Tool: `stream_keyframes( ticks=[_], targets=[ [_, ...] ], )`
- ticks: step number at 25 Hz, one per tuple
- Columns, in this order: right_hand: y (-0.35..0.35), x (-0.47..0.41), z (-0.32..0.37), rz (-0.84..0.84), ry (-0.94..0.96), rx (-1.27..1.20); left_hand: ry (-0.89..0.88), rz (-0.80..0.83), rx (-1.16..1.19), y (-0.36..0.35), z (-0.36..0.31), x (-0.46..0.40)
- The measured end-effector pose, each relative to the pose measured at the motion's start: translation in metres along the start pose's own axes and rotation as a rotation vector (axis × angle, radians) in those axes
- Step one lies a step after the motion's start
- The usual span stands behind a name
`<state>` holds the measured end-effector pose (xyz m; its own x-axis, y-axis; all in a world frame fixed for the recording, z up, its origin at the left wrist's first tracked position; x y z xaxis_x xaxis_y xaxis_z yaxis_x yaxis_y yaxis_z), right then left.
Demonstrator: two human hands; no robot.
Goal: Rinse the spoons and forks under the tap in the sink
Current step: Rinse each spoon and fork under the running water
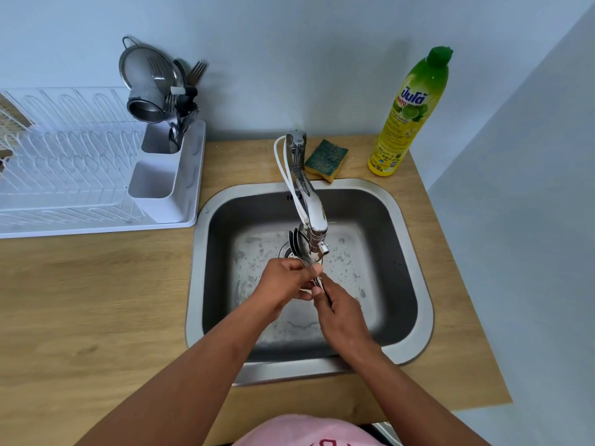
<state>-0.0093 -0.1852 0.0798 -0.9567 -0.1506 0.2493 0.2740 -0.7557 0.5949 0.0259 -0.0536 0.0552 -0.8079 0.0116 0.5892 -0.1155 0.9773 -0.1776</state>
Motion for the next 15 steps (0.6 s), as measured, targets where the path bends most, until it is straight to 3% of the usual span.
stream_keyframes(
  ticks=[3,6,15],
  targets=[
    [0.000,-0.005,-0.008,0.103,-0.025,-0.063,-0.049,0.004,0.042,0.004,0.003,0.004],
    [0.001,-0.011,-0.020,0.127,-0.059,-0.045,-0.101,-0.012,-0.083,0.006,0.008,0.004],
    [-0.012,-0.011,-0.033,0.205,-0.156,-0.027,-0.029,0.027,-0.224,0.002,0.018,-0.004]
  ],
)
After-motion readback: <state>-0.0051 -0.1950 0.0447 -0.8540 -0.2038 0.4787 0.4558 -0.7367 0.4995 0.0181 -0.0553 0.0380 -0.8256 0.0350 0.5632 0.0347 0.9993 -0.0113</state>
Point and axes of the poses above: each hand's wrist, its own x-axis away from the middle knuckle, its own y-axis out of the back of the hand, z = x × y, the point moved 7 cm from there along -x, towards the middle knuckle, and after that the axes turned 7 degrees about x, right-handed, at the moved point
